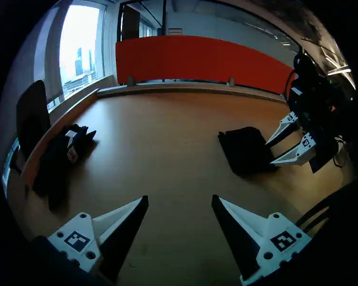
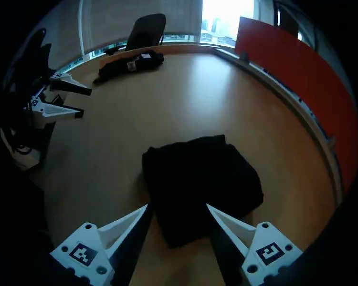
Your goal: Fold towel
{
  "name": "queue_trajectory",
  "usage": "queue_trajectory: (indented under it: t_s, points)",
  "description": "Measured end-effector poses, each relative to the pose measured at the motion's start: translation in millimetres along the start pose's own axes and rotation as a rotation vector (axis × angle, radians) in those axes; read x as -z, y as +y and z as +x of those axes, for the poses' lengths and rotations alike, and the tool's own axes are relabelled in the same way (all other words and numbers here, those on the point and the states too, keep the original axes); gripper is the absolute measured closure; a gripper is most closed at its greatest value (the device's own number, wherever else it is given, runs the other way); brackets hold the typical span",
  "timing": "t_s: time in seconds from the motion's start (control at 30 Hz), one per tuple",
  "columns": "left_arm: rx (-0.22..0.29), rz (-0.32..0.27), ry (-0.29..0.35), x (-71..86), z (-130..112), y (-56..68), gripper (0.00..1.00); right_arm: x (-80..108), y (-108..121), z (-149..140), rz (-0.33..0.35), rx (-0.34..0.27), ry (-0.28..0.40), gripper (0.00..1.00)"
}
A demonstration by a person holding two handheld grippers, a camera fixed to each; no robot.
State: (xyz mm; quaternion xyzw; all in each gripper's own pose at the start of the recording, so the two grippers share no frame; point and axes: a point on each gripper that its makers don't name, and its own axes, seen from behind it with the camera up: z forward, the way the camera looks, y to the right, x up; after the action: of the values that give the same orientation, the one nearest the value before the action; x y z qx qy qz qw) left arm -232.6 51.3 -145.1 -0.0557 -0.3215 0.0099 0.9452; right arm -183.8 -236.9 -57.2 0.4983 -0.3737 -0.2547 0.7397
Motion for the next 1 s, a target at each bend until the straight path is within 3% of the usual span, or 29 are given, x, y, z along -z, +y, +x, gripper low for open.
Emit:
queue_trajectory:
  t_s: [0.37,0.73,1.0]
  points:
    - [-0.009,-0.007,0.003,2.3,3,1.7,0.01,11.0,1,-28,-0.037,-0.026,-0.03,0.25]
    - [-0.014,-0.007,0.001,3.7,2,1.5,0.01,9.4,-1,-42,-0.056,-0.047,-0.054,0.25]
    - [-0.014,-0.008,0.004,2.5,3,2.2,0.01,5.8,-2,-50,-0.065,-0.067,-0.073,0.32]
